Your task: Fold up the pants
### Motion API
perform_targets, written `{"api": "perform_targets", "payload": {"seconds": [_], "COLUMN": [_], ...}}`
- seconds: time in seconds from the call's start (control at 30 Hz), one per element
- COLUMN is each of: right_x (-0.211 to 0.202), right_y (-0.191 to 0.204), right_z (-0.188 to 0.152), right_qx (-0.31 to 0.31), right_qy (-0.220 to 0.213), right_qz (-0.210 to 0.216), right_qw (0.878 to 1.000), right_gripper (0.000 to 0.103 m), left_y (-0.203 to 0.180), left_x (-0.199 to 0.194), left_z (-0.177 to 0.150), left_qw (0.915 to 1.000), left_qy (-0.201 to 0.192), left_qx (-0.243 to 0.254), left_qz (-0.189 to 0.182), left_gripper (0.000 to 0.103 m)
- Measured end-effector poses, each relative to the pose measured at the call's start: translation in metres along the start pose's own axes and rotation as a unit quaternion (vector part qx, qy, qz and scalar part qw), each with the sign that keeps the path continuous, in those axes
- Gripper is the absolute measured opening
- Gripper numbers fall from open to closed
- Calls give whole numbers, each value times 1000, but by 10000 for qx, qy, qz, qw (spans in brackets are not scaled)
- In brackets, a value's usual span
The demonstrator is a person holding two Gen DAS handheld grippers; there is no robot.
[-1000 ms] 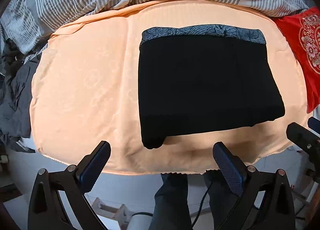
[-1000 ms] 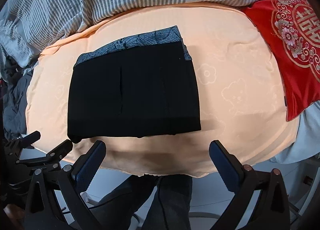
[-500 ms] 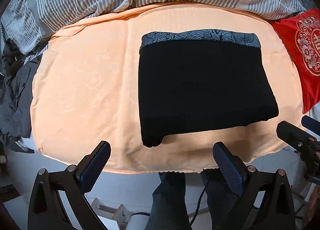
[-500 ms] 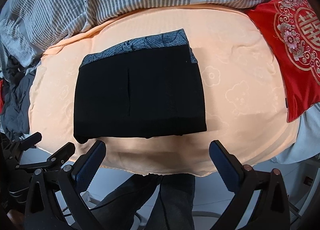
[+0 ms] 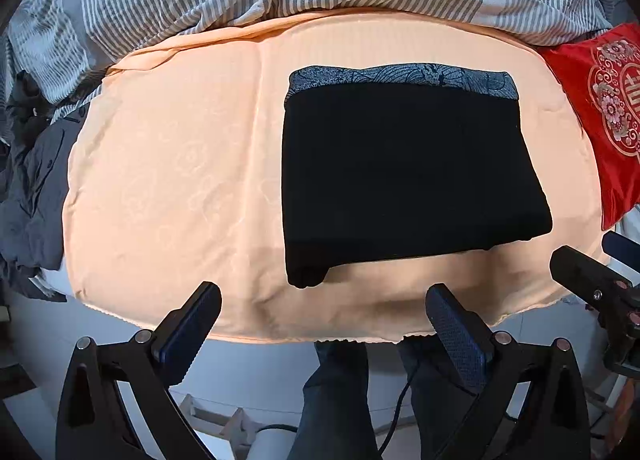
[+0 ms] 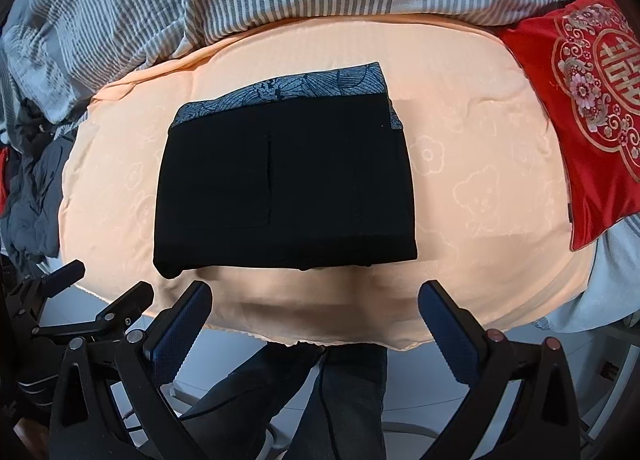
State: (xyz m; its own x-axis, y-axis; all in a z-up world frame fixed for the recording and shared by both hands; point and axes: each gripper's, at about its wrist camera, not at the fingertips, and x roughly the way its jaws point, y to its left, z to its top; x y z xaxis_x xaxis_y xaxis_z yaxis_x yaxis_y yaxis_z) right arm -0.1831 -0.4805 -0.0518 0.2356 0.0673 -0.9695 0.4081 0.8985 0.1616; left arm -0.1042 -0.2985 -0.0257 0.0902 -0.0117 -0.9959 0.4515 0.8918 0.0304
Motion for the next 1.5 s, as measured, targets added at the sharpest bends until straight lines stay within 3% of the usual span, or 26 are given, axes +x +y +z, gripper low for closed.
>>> {"api": "perform_targets", "payload": {"seconds": [1.5], "right_x": [1], "right_y": [-1], "right_z": [-10], "right_qx": [8], "right_qy": [-65], "right_qz": [-54], "right_qw": [10000], "right_gripper": [103], "left_y": [-5], "left_x": [5], "left_z": [-6], "left_qw": [10000], "left_qy": [-22], "left_qx": [-55], "left_qz": [21], "left_gripper": [103]}}
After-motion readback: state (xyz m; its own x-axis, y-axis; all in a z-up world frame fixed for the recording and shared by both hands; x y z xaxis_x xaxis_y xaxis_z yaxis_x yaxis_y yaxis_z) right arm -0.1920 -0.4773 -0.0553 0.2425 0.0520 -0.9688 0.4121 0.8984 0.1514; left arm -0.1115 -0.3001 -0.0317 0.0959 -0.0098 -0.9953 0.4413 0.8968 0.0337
